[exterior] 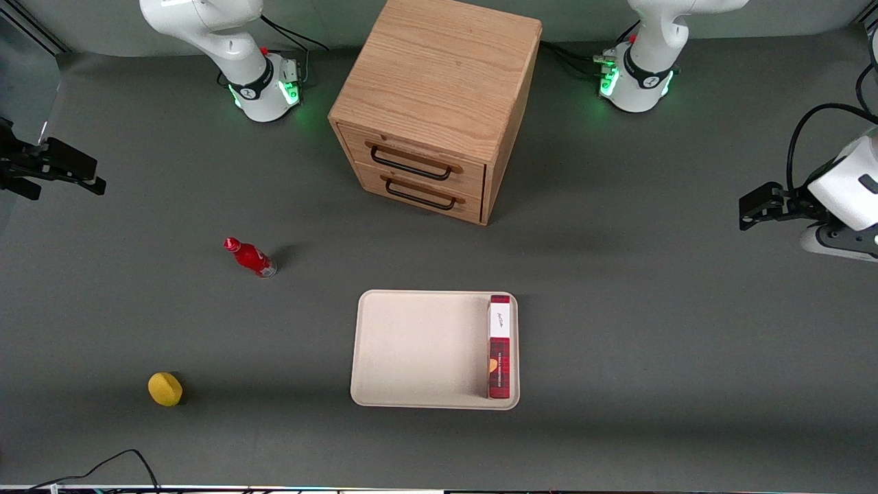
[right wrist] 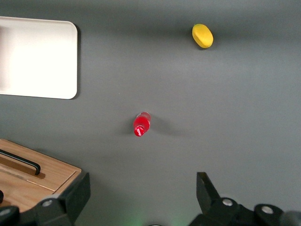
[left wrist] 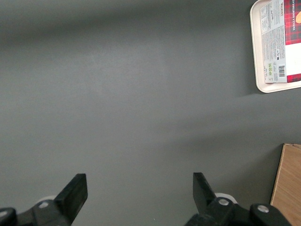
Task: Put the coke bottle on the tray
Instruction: 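Move the open right gripper out toward the red Coca-Cola bottle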
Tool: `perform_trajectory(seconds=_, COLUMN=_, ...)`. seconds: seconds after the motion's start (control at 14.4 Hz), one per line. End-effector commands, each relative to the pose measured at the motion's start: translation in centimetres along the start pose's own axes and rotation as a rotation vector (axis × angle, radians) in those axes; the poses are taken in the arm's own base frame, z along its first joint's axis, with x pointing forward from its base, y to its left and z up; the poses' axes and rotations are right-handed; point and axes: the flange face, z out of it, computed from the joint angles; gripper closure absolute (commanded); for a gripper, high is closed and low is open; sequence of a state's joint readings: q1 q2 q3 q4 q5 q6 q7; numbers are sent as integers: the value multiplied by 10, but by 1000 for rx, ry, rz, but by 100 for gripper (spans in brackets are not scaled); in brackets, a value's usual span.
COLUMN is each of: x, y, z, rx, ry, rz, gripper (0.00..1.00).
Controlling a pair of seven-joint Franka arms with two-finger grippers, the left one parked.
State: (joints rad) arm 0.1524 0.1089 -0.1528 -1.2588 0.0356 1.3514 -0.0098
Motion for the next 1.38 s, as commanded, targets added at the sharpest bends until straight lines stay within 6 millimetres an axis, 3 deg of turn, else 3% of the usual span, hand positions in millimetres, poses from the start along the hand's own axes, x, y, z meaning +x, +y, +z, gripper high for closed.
perform_trajectory(seconds=0.0, x=-7, y=-1, z=-3, rx=35, ry=-5, rz=19, gripper=0)
perform_trajectory(seconds=0.42, x=-6, y=2, z=-2, rx=45, ry=-6, rz=6, gripper=0)
perform_trajectory(seconds=0.83, x=-3, y=1, z=37, rx=62, ry=-78, rz=-53, gripper=0)
perform_trajectory(seconds=0.97, x=-2, y=5, z=67, rx=85, ry=-99, rz=-58, gripper=0)
perform_trajectory(seconds=1.32, x=-31, y=4, z=155, rx=89, ry=-23, rz=-49, gripper=0)
